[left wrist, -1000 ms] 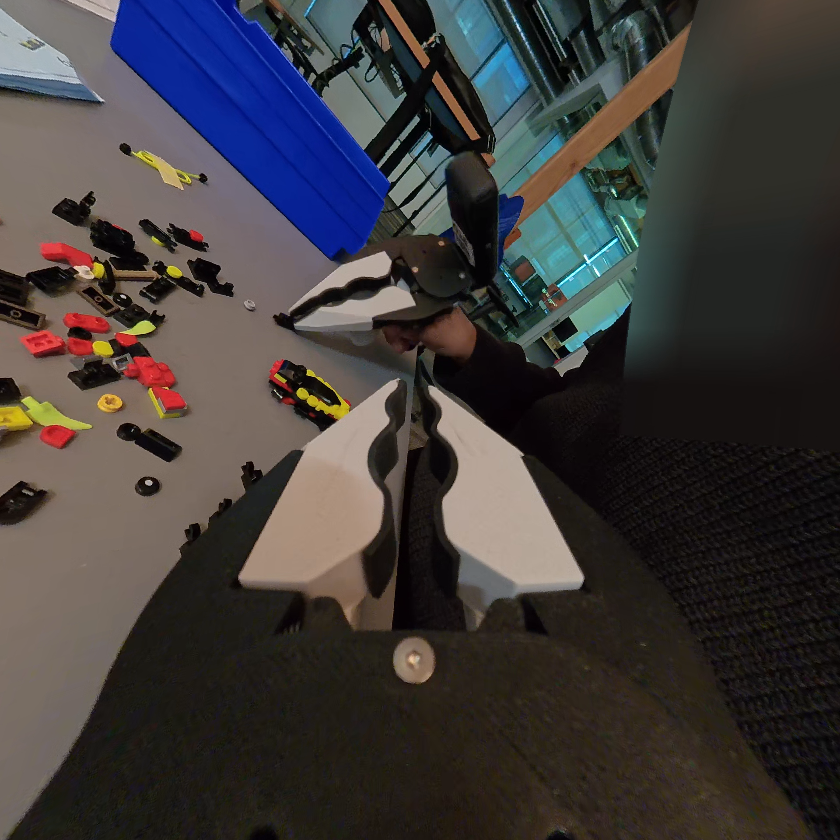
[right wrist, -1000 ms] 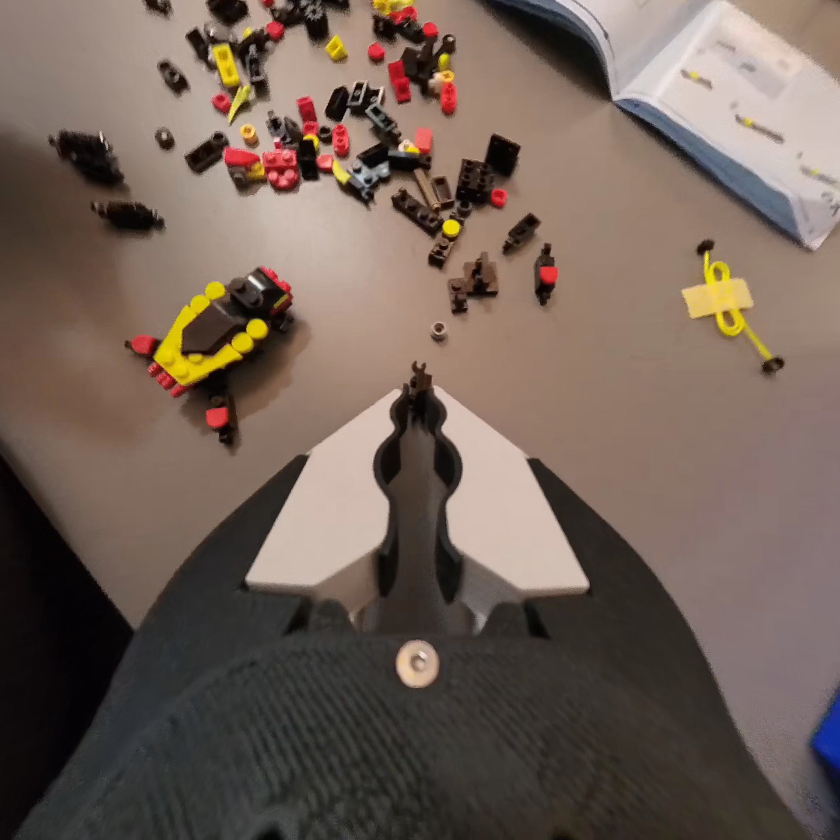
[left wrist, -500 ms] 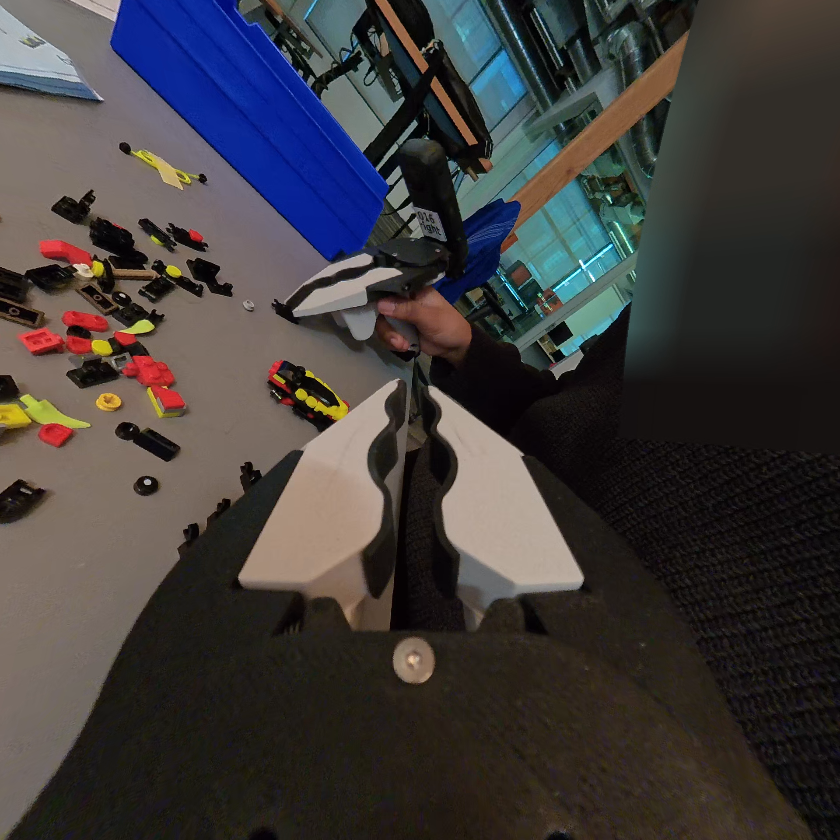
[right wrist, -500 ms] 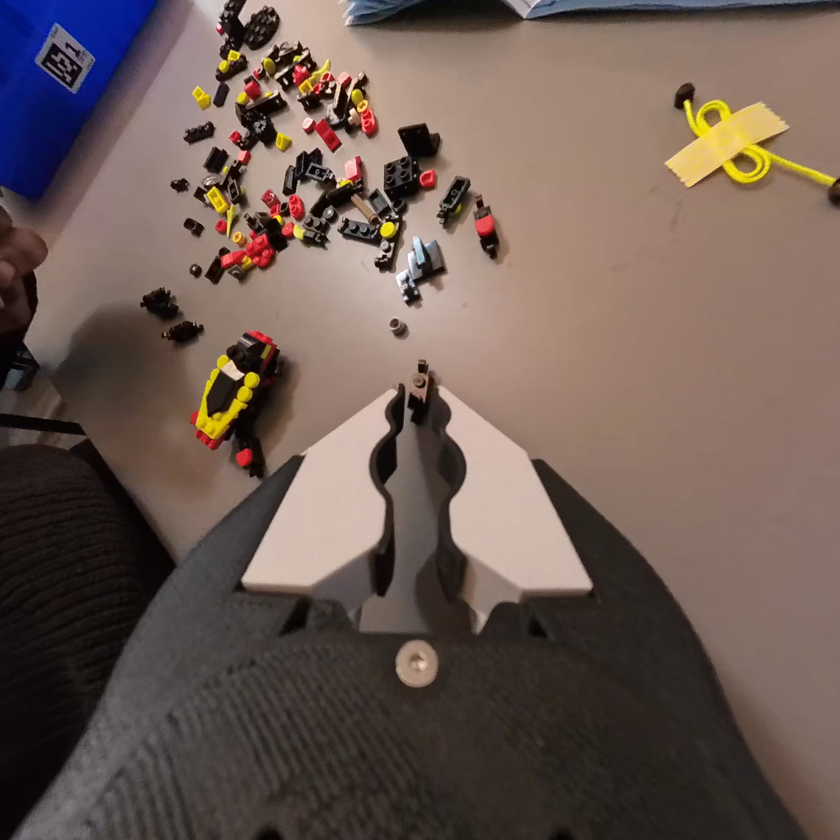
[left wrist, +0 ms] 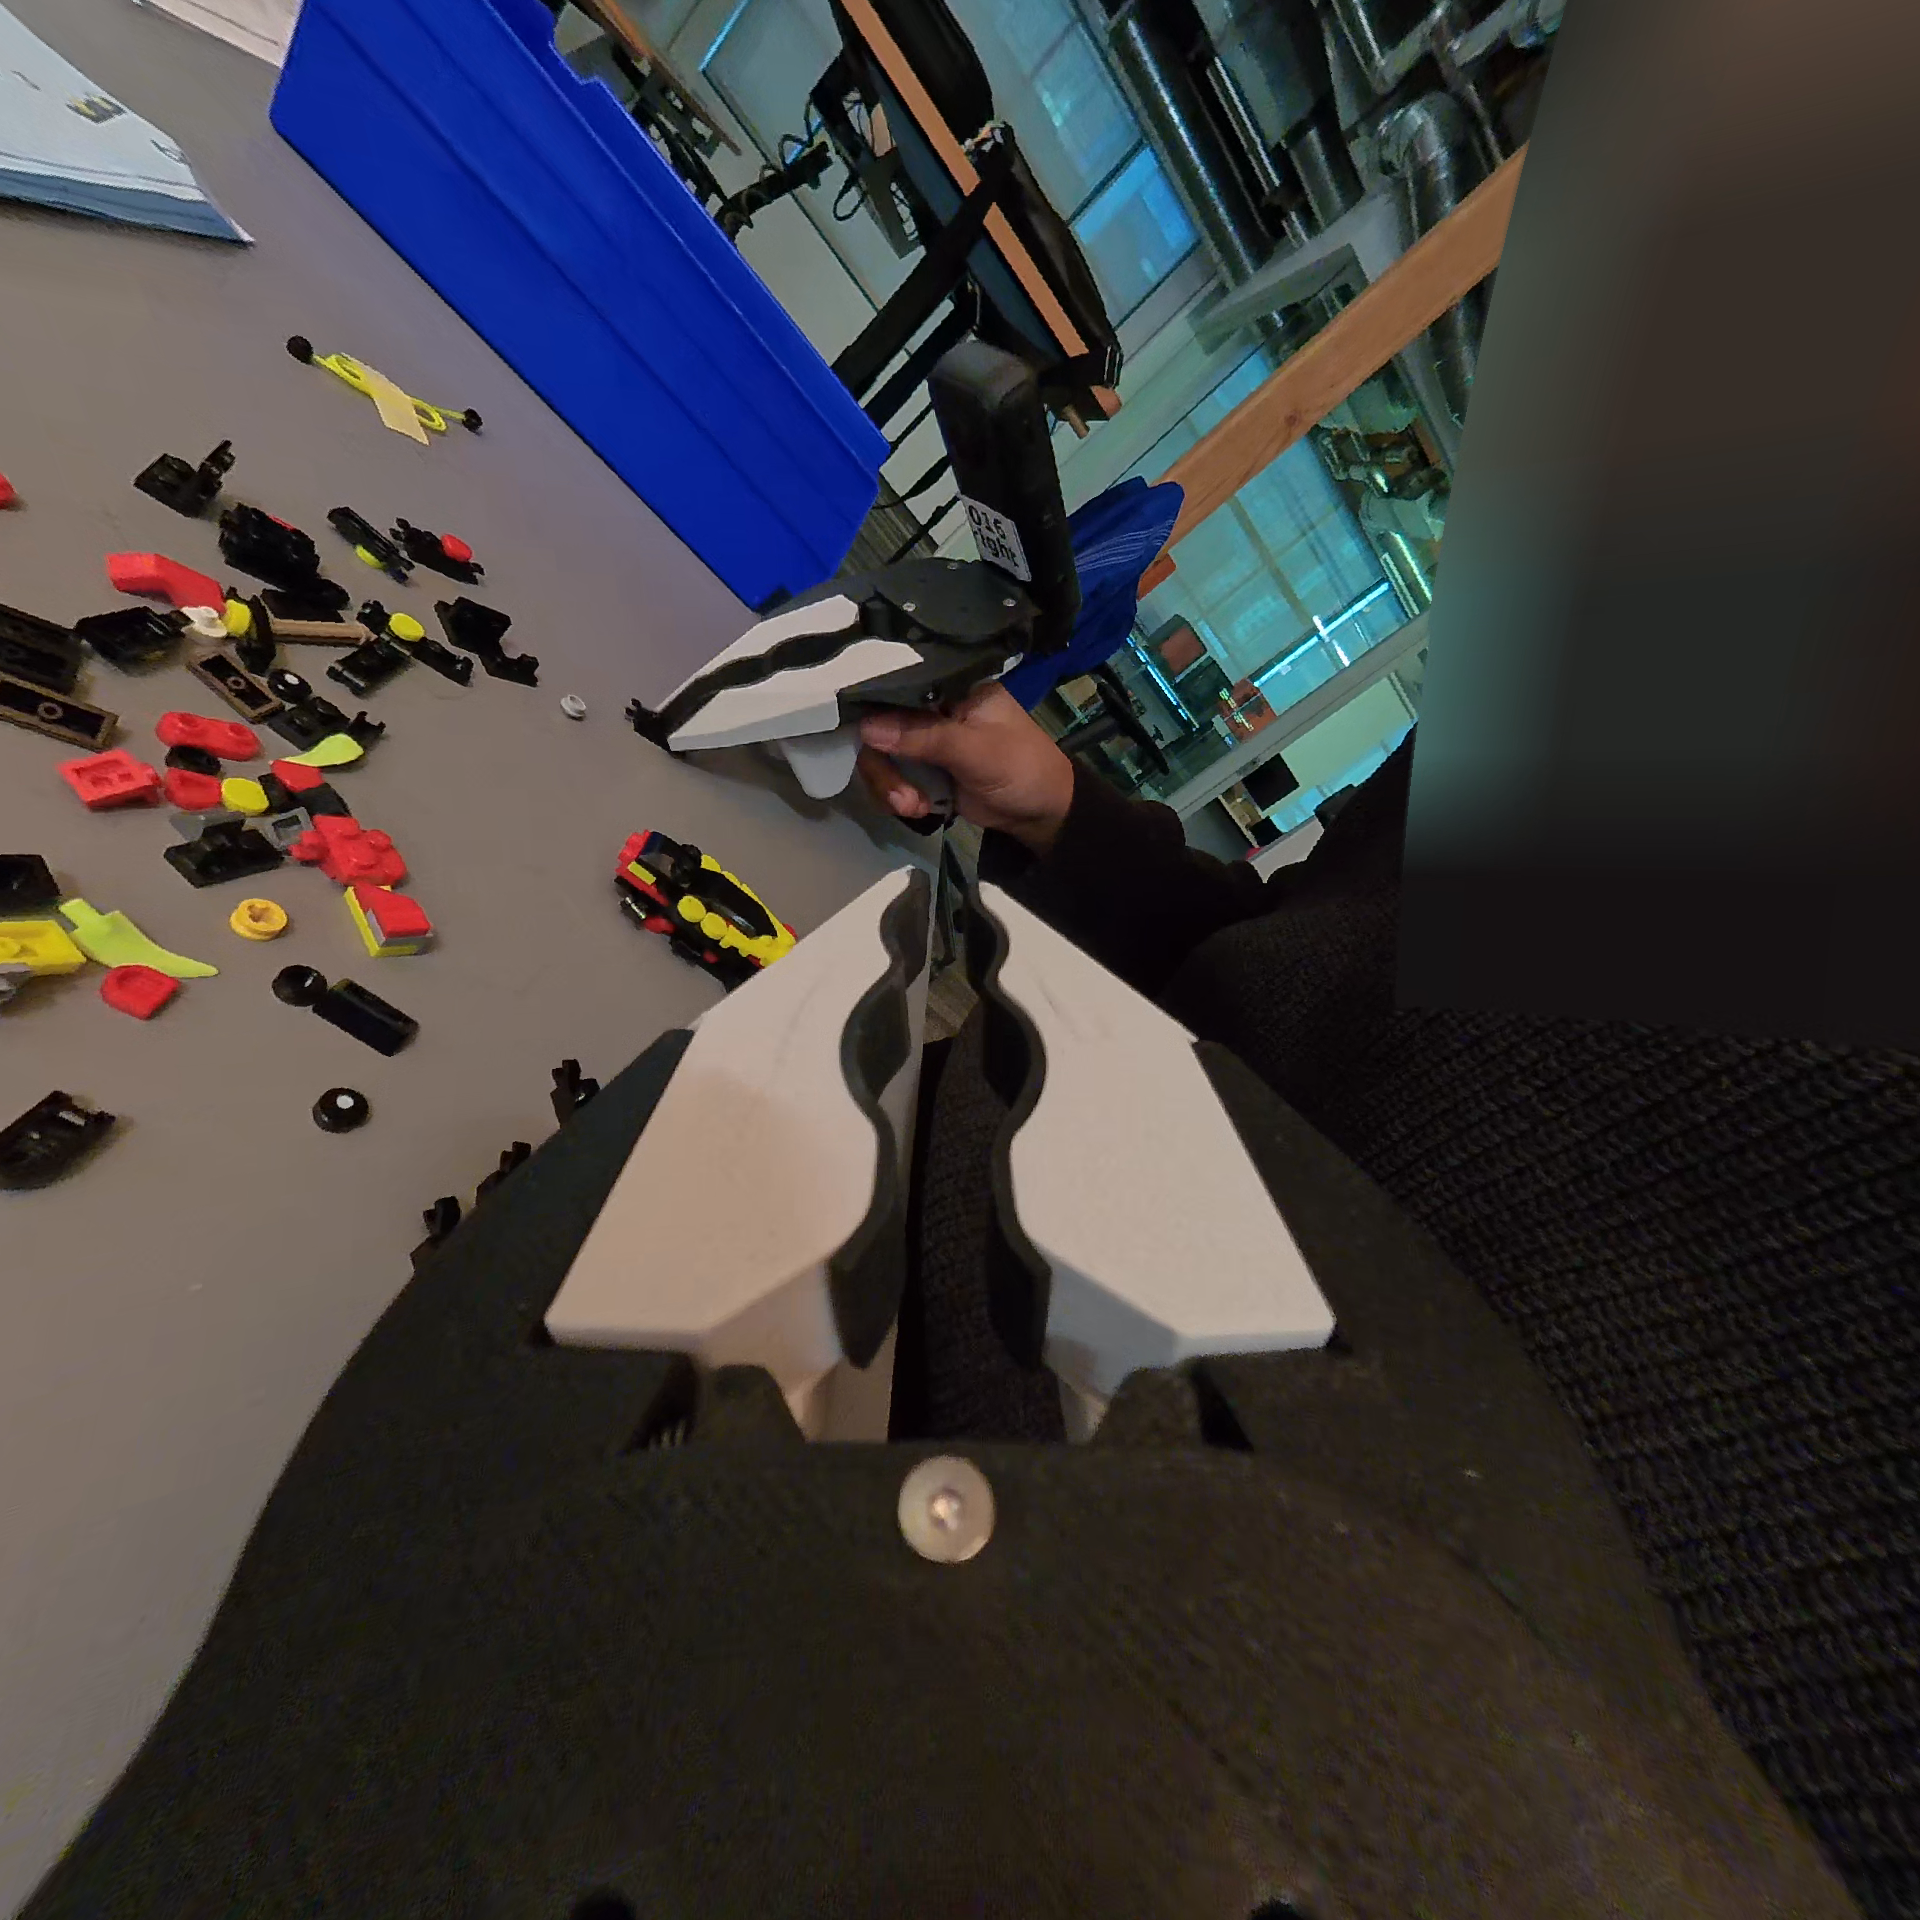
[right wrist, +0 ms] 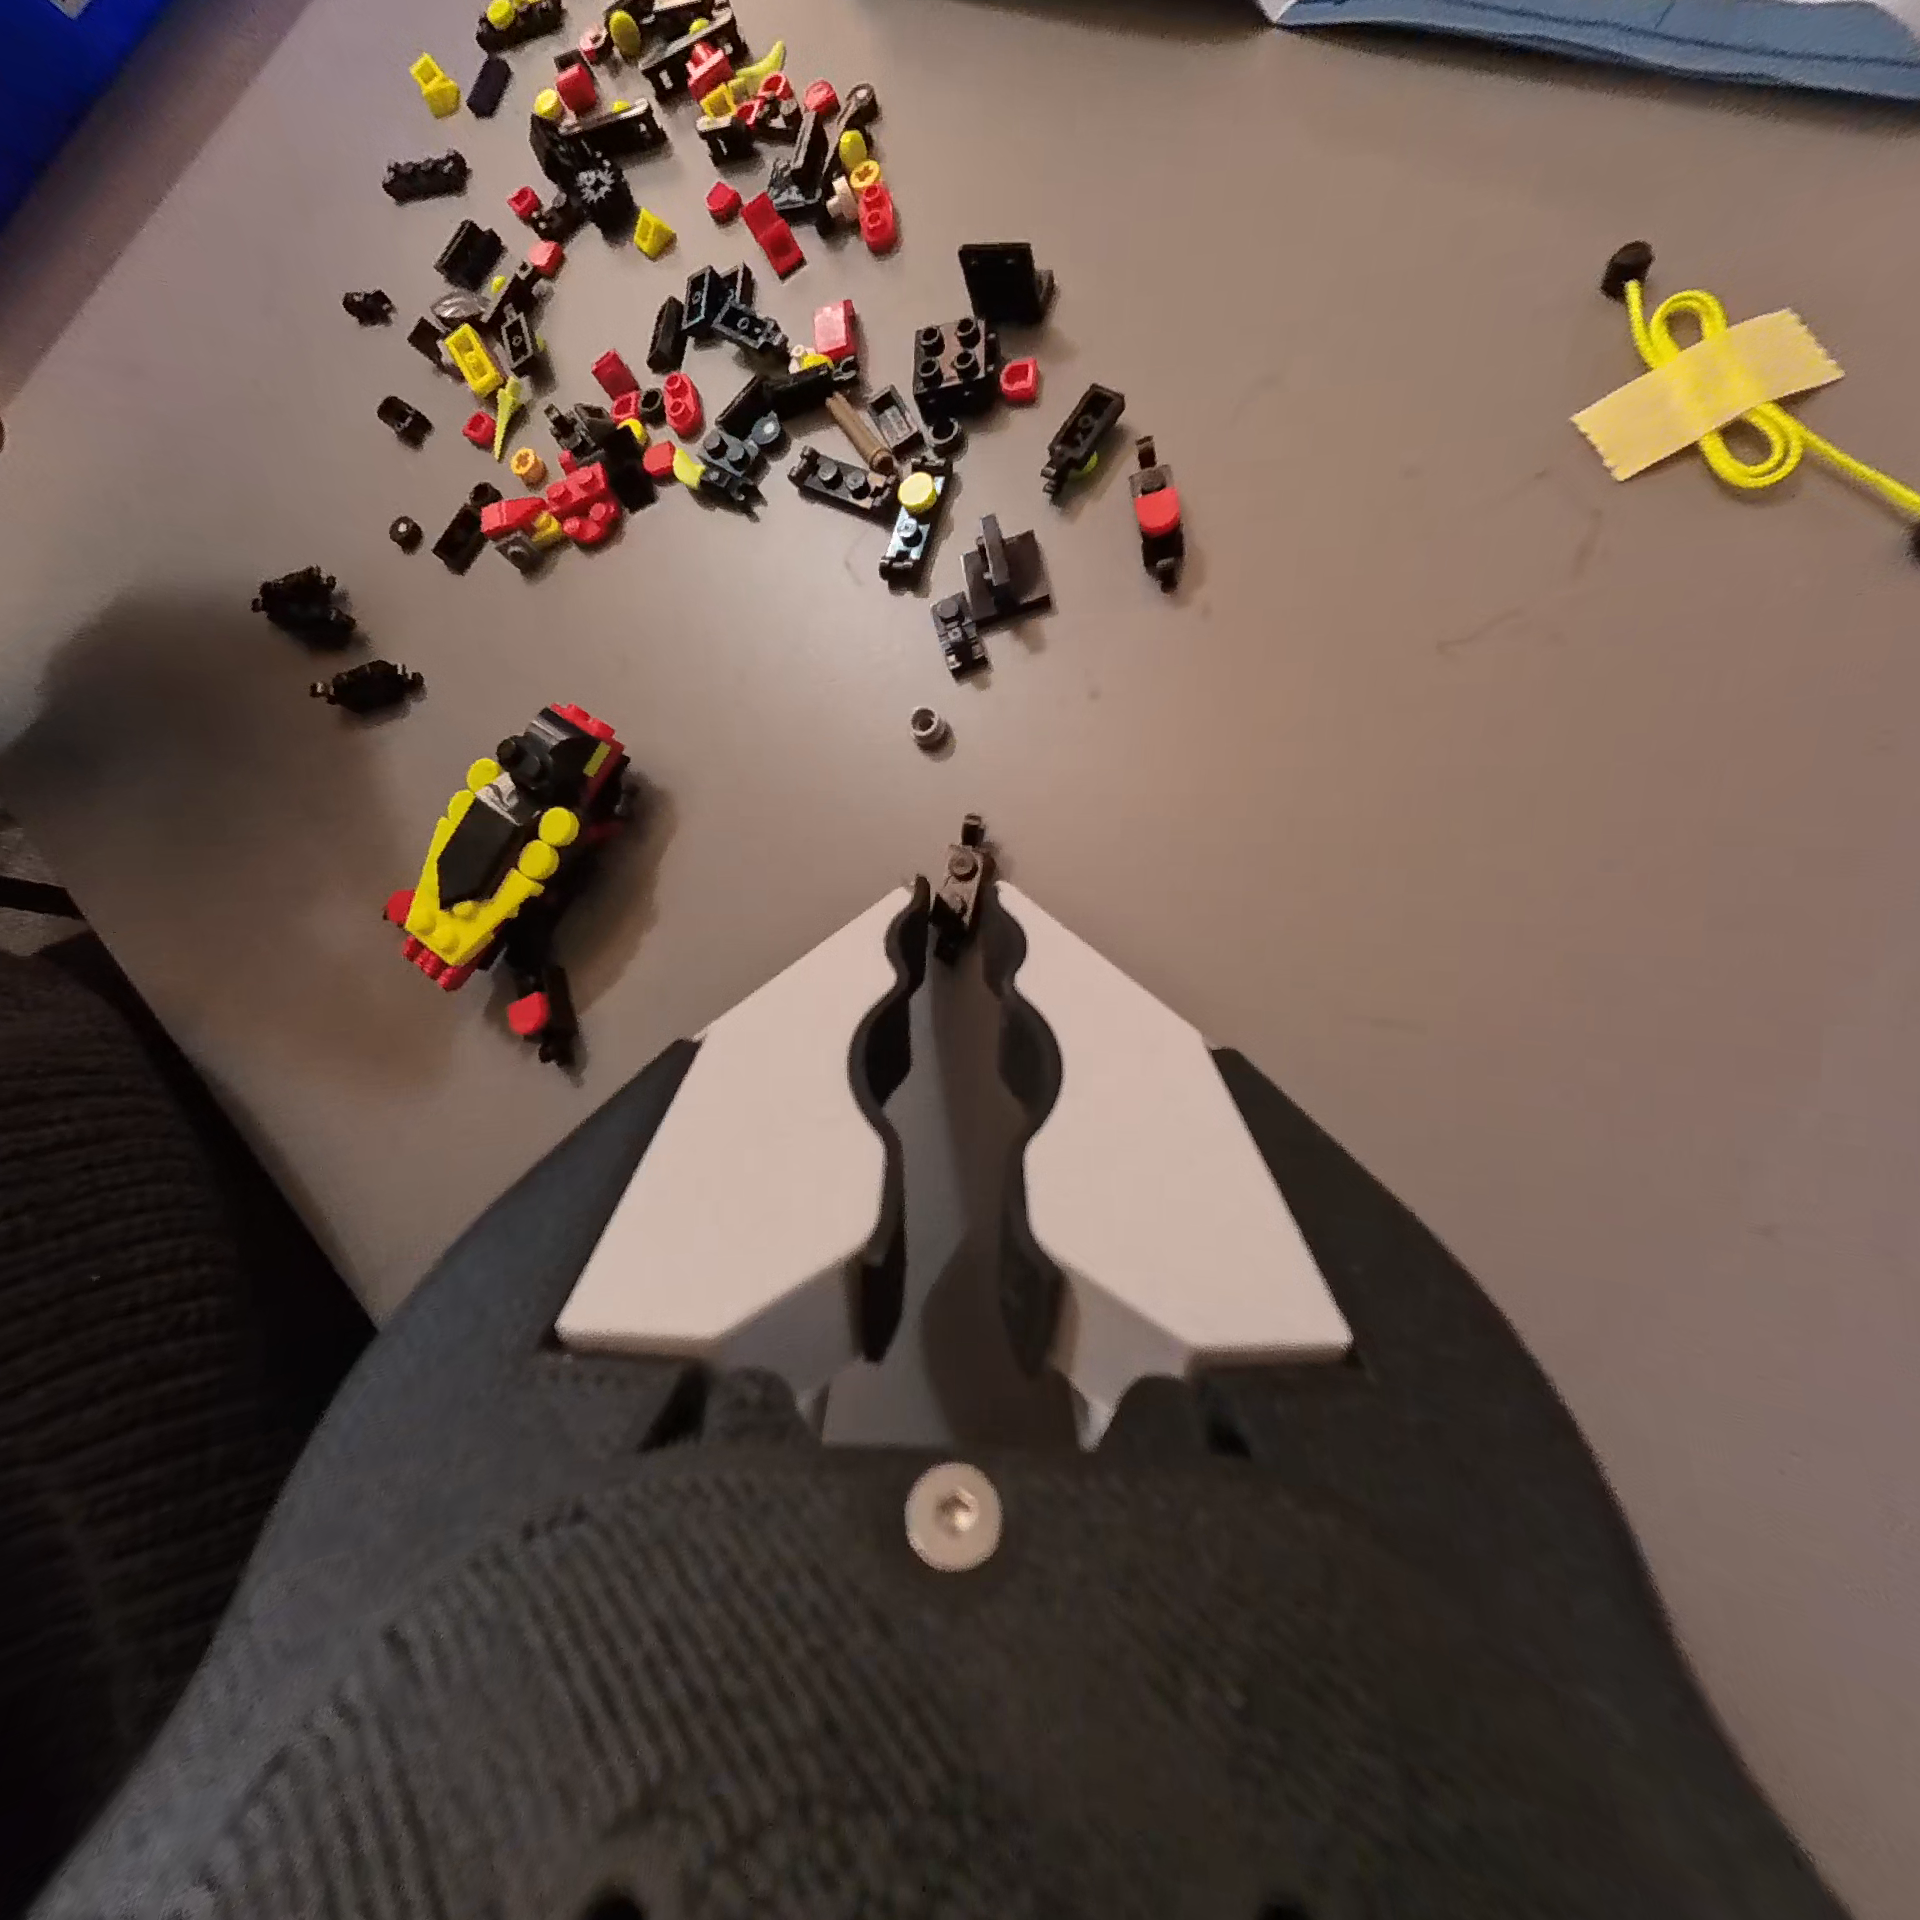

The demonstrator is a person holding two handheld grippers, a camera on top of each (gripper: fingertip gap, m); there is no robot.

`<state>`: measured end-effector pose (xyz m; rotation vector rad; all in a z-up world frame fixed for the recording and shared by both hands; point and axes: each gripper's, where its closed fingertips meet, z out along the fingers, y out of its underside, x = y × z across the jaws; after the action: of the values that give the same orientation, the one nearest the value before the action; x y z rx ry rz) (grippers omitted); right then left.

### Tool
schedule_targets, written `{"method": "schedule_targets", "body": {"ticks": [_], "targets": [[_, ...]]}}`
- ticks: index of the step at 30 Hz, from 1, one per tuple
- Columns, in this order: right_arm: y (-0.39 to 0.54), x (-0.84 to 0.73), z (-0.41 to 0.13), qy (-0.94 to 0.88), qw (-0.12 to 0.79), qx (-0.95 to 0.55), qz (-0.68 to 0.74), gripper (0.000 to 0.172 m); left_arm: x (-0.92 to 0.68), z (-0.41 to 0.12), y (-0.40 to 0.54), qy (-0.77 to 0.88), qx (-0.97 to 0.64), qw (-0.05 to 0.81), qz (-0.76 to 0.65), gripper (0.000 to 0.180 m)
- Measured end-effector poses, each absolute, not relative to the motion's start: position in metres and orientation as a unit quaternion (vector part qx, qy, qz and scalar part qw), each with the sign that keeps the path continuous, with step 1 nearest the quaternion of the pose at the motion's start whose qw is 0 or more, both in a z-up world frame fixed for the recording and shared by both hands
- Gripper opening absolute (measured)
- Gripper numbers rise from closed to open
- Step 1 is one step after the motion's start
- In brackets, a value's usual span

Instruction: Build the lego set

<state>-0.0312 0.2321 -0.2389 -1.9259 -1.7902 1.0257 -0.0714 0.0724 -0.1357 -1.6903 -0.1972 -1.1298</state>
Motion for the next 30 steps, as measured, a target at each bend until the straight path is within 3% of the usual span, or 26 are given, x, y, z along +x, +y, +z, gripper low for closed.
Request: {"method": "schedule_targets", "body": {"ticks": [18,30], "targets": [[0.217,-0.030,-0.239,-0.646,0.135,-0.652,0.374,0.007,-0.078,-0.136,0.073,-0.094,-0.706,0.529,-0.461,0.003],[0.209,-0.032,-0.239,-0.655,0.132,-0.642,0.376,0.008,-0.121,-0.186,0.073,-0.126,-0.826,0.495,-0.238,0.005]]}}
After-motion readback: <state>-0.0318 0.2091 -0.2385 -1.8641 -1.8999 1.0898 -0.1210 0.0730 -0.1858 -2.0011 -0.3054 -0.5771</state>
